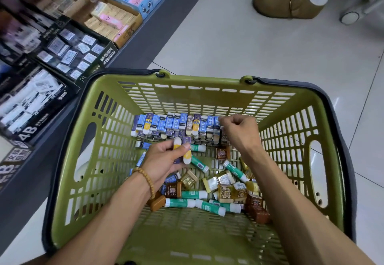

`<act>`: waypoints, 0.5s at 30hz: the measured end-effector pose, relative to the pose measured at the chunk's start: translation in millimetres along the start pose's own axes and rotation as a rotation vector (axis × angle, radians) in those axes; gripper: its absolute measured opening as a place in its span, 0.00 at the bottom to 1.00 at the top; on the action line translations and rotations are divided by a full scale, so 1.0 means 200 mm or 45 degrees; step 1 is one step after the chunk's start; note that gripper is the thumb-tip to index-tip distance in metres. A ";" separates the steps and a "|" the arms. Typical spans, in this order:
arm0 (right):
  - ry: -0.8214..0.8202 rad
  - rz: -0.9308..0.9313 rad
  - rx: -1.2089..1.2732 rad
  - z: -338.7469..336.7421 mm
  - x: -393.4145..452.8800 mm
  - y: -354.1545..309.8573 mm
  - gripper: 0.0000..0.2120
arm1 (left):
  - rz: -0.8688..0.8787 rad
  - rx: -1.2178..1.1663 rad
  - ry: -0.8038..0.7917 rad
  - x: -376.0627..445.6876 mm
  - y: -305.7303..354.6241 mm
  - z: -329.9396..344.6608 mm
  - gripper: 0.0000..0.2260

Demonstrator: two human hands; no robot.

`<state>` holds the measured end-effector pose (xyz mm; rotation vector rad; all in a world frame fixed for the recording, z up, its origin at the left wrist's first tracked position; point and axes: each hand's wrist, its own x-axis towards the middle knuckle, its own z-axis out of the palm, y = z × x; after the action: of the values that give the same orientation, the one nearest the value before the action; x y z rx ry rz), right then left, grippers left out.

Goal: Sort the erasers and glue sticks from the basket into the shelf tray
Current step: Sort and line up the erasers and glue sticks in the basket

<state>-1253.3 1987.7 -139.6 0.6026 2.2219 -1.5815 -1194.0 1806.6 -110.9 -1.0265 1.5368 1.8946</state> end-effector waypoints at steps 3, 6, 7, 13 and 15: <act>-0.424 0.027 -0.052 0.05 -0.11 -0.09 0.18 | 0.032 -0.004 0.006 -0.03 0.01 -0.02 0.07; -0.719 0.042 -0.067 0.13 -0.17 -0.14 0.12 | 0.069 0.059 -0.029 -0.07 0.02 -0.06 0.10; -0.773 0.030 -0.067 0.16 -0.18 -0.15 0.10 | 0.077 0.077 -0.023 -0.09 0.03 -0.08 0.10; -0.573 0.032 0.083 0.38 -0.12 -0.20 0.12 | 0.084 -0.049 0.137 -0.18 0.05 -0.24 0.05; -0.503 0.012 0.057 0.51 -0.06 -0.20 0.15 | 0.084 0.022 0.166 -0.21 0.04 -0.30 0.07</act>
<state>-1260.6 1878.5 -133.1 0.2793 1.8925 -1.5893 -1160.2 1749.8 -77.8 -1.1243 1.6767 1.8877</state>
